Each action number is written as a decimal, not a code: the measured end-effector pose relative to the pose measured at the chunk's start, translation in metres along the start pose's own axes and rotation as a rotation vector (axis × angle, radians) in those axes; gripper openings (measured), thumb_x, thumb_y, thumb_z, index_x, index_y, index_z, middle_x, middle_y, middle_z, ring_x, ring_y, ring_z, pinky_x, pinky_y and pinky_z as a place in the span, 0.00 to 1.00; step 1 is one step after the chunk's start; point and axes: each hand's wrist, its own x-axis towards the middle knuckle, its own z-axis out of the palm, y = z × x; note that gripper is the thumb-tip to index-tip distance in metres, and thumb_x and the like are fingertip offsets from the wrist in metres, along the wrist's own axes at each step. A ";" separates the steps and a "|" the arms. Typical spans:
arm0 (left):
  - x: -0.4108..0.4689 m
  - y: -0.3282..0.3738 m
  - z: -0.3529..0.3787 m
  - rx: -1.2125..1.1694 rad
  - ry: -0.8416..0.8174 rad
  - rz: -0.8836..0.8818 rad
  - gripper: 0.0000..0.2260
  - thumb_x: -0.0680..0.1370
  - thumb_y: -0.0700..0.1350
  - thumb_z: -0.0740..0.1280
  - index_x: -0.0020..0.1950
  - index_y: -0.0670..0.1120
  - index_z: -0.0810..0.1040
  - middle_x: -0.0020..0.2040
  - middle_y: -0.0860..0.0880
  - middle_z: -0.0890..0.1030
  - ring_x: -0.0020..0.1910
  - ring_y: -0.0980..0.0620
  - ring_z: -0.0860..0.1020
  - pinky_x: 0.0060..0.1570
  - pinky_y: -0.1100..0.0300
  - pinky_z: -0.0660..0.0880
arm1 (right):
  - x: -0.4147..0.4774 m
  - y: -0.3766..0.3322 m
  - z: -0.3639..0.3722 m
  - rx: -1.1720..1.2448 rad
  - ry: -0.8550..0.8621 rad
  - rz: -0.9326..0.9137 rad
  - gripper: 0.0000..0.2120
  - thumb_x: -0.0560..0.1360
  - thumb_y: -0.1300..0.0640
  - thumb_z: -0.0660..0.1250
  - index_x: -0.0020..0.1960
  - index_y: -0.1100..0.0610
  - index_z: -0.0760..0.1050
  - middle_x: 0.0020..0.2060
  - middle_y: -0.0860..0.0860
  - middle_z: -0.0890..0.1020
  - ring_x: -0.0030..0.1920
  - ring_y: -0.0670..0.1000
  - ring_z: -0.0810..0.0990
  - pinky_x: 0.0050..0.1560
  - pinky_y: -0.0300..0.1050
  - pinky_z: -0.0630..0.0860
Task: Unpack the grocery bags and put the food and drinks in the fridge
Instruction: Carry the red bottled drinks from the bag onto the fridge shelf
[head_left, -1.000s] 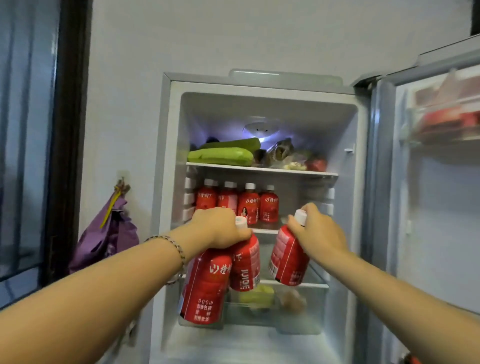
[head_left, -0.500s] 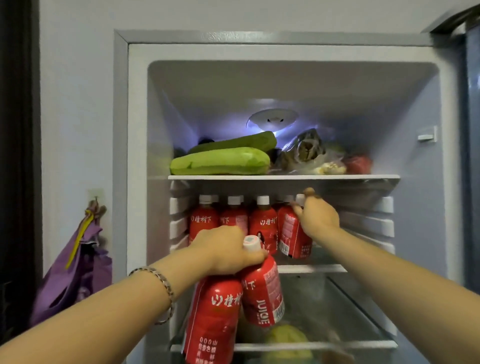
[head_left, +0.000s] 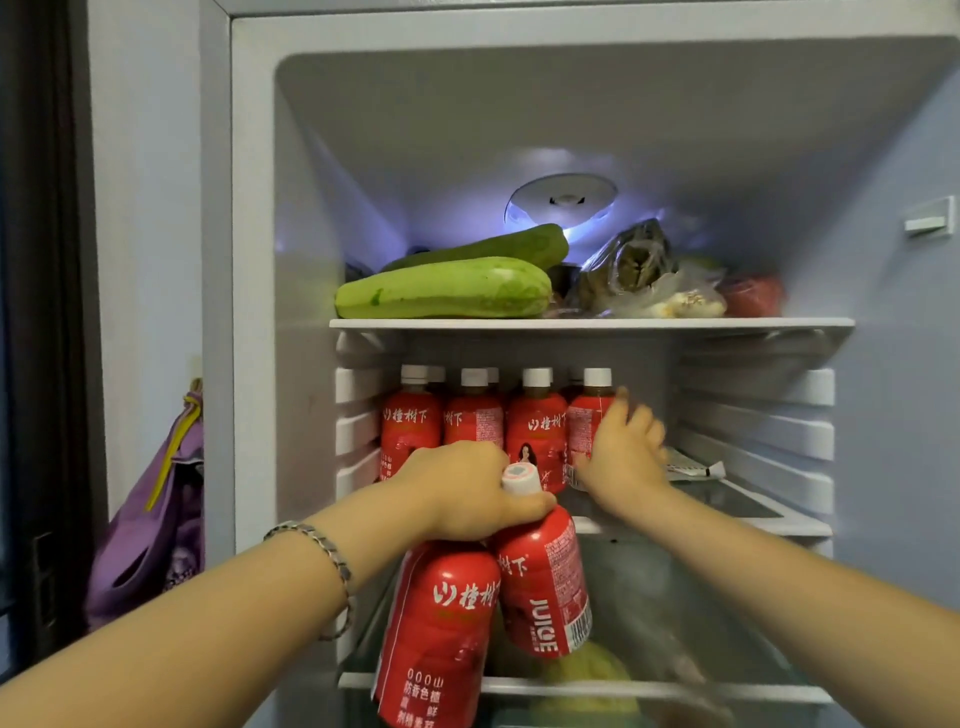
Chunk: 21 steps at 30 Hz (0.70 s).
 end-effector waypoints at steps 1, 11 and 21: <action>0.000 -0.001 0.002 -0.007 -0.001 0.003 0.20 0.73 0.67 0.60 0.34 0.51 0.68 0.34 0.55 0.72 0.39 0.52 0.73 0.41 0.58 0.66 | -0.016 -0.004 -0.003 0.071 0.127 -0.189 0.35 0.75 0.53 0.66 0.75 0.61 0.53 0.69 0.58 0.63 0.70 0.56 0.61 0.69 0.51 0.62; -0.002 0.000 0.014 0.026 -0.037 0.063 0.19 0.74 0.66 0.59 0.36 0.51 0.71 0.35 0.54 0.75 0.38 0.53 0.74 0.38 0.58 0.68 | -0.122 -0.001 0.012 0.525 -0.389 -0.294 0.58 0.55 0.37 0.78 0.65 0.29 0.35 0.67 0.31 0.53 0.70 0.36 0.56 0.72 0.39 0.61; -0.001 0.000 0.031 0.008 -0.007 0.076 0.18 0.74 0.67 0.59 0.42 0.53 0.72 0.44 0.53 0.80 0.40 0.54 0.74 0.41 0.59 0.68 | -0.119 0.028 0.030 0.540 -0.408 -0.047 0.38 0.60 0.48 0.79 0.64 0.43 0.63 0.52 0.42 0.77 0.50 0.40 0.78 0.49 0.31 0.74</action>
